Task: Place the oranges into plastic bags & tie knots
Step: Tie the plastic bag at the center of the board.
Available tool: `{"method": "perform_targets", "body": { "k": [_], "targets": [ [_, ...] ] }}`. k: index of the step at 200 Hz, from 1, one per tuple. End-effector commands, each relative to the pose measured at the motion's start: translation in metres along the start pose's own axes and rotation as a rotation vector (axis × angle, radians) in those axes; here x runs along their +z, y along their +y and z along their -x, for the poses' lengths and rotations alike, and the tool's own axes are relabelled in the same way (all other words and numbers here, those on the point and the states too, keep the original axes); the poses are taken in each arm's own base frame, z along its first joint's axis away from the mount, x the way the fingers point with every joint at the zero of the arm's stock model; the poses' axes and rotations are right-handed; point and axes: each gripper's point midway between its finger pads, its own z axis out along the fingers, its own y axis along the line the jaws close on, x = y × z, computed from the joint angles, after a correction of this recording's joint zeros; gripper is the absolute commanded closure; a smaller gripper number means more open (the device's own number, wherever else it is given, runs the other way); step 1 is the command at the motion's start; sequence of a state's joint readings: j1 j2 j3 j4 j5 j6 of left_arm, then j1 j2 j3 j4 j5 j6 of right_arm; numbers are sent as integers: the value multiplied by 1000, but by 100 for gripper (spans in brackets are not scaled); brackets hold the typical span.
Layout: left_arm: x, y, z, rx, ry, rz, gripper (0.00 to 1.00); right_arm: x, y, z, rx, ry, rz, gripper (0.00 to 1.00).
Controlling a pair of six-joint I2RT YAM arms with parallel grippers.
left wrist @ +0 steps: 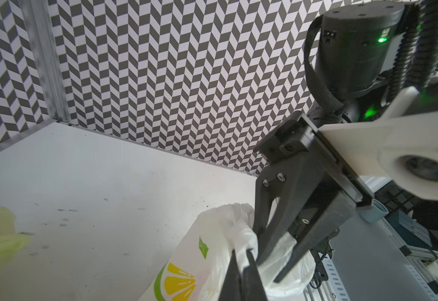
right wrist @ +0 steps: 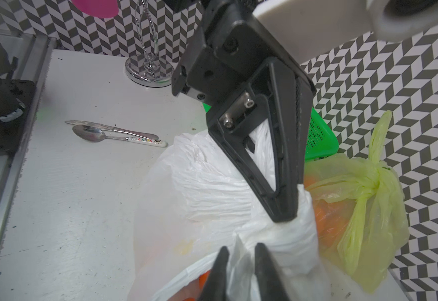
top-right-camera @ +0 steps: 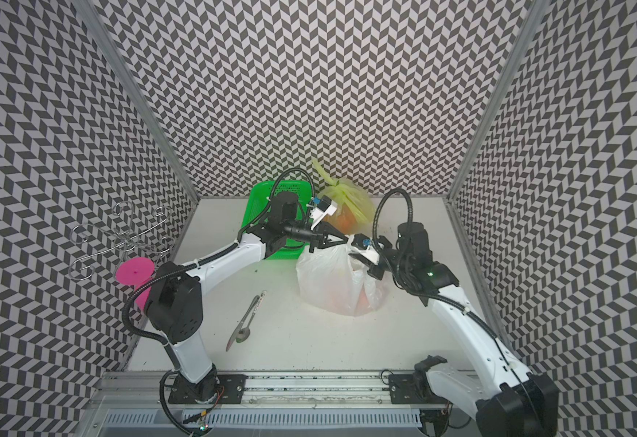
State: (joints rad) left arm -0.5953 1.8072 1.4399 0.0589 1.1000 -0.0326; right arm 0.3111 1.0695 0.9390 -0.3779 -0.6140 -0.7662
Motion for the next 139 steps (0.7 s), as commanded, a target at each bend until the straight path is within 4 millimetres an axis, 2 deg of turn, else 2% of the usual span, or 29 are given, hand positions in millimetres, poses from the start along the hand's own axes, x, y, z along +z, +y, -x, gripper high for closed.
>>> {"method": "perform_targets", "body": {
  "k": [1, 23, 42, 49, 58, 68, 109, 132, 139],
  "targets": [
    [-8, -17, 24, 127, -45, 25, 100, -16, -6, 14, -40, 8, -40, 66],
    [-12, -25, 24, 168, -75, 37, 100, -33, 7, 44, 2, -71, 65, 54],
    [-15, -32, 22, 207, -88, 41, 100, -45, 5, 67, 53, -137, 107, 45],
    [-16, -35, 21, 225, -89, 41, 100, -45, 0, 70, 71, -143, 102, 42],
    [-17, -38, 21, 253, -91, 46, 100, -41, -4, 70, 86, -139, 103, 28],
    [-18, -41, 21, 285, -91, 48, 100, -35, -7, 67, 104, -132, 109, 23],
    [-20, -48, 20, 371, -72, 73, 100, -10, 4, 51, 217, -117, 286, 19],
    [-20, -50, 19, 388, -66, 82, 100, -2, 2, 42, 232, -89, 292, 23],
    [-20, -50, 19, 389, -64, 86, 100, 0, 1, 39, 233, -81, 286, 27]
  ]
}}
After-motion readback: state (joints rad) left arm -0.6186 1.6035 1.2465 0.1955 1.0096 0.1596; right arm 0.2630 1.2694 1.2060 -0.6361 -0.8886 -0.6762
